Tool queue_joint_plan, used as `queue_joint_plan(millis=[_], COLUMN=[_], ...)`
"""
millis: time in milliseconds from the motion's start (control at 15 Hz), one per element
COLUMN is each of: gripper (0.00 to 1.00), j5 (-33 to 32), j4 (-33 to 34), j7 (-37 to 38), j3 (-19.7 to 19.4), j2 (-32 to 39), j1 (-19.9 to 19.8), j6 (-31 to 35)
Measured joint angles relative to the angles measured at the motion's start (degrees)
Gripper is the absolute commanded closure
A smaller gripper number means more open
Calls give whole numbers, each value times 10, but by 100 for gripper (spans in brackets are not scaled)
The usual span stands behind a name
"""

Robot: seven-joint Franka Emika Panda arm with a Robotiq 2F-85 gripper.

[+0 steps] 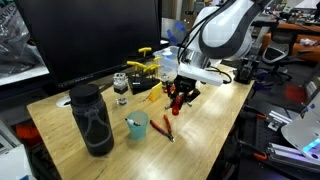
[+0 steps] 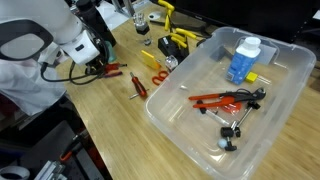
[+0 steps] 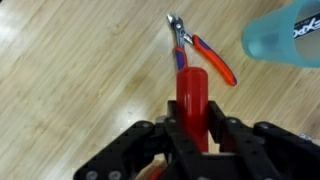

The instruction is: Move the red screwdriver forward and to the left

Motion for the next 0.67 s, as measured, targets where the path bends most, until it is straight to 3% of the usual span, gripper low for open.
queue_joint_plan(millis=[400,667], gripper=[92,92], j5=[-90,-103], j4=[77,147], j7=[-116,-246], j3=[0,8], j2=[57,99], j1=[-6,-33], j6=[-13,-43])
